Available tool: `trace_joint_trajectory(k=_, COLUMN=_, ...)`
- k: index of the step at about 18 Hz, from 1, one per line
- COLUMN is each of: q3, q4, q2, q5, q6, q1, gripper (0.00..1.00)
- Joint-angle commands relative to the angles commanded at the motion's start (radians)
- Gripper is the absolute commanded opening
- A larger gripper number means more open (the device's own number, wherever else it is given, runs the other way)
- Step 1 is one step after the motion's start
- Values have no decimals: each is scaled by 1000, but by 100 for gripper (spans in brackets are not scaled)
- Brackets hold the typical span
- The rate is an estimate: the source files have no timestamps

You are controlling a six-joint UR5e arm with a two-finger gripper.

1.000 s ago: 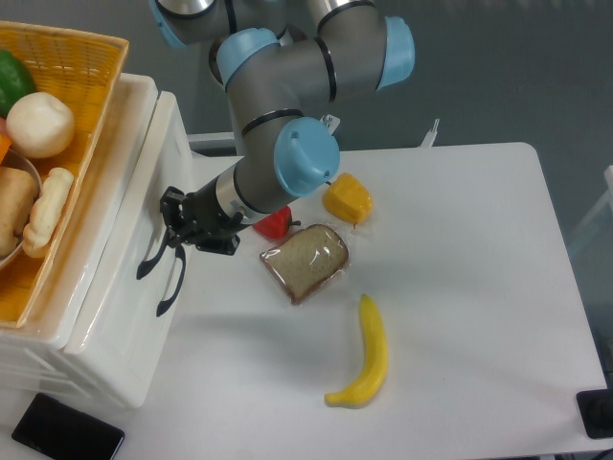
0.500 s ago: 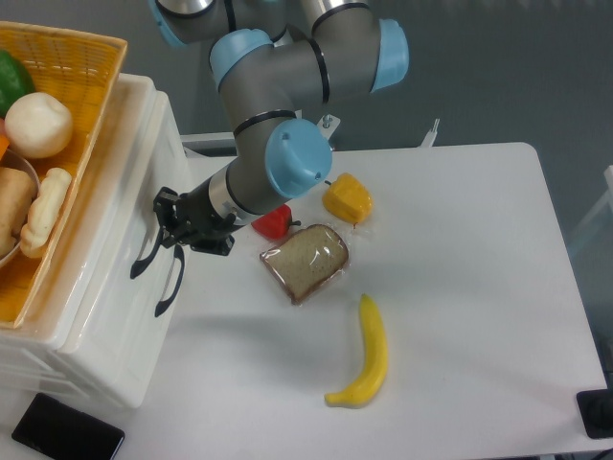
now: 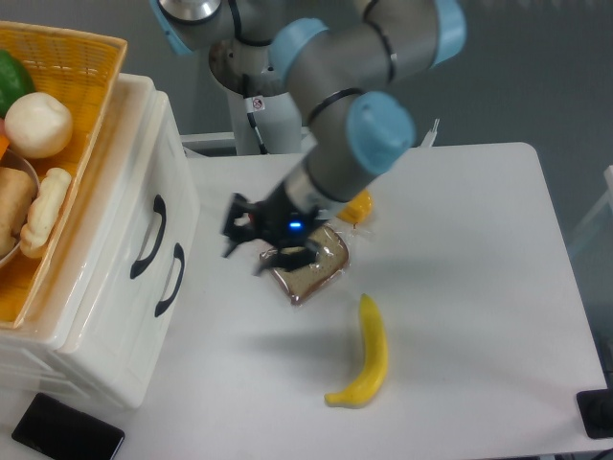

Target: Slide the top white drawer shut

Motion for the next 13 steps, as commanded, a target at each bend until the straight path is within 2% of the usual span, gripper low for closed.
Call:
trace_joint_trajectory(k=3, q3=0, q4=39, q2=-29, q5=98, q6=132, q1=46, gripper=100)
trace_joint_trajectory(k=7, q3=14, q4=48, q2=-64, q5=262, q6=271, q1=78, gripper=100)
trace_joint_trajectory(k=13, q3=51, q4=48, q2=-111, q5=313, q6=552, q1=121, gripper=100)
